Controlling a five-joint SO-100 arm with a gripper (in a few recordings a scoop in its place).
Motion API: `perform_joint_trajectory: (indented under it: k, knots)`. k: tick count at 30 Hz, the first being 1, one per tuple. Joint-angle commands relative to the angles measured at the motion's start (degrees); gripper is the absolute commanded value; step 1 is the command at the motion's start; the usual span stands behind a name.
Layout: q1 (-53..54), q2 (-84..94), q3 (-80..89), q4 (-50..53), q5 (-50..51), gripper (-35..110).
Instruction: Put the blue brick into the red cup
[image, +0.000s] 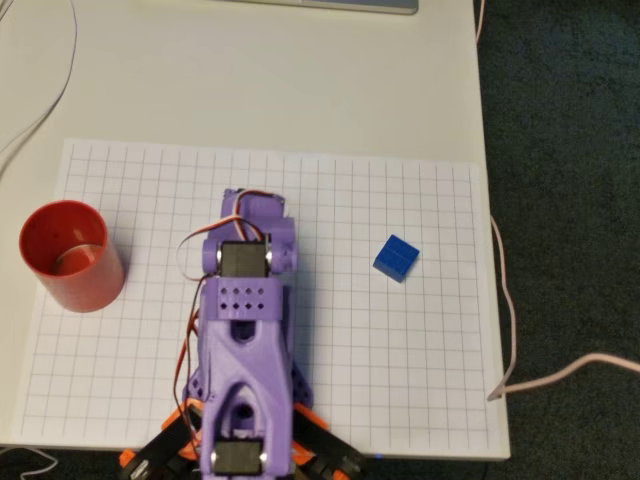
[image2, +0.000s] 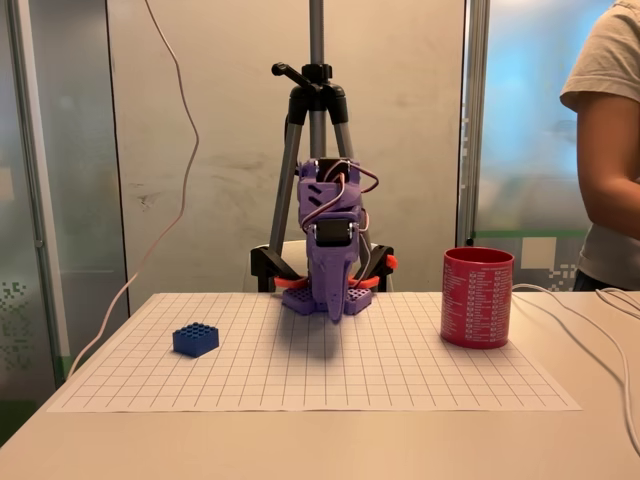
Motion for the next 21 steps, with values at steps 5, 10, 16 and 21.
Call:
perform_joint_trajectory:
  k: [5,10,16,21]
  knots:
    - [11.2,-6.2,-31.2,7.1,-6.4,0]
    - [20.7,-24.9,-60.8,21.4,-8.3,0]
    - [33.5,-41.8,-72.8,30.6,-11.6,0]
    - [34.2,-52.6,-66.3,27.1,-10.5,0]
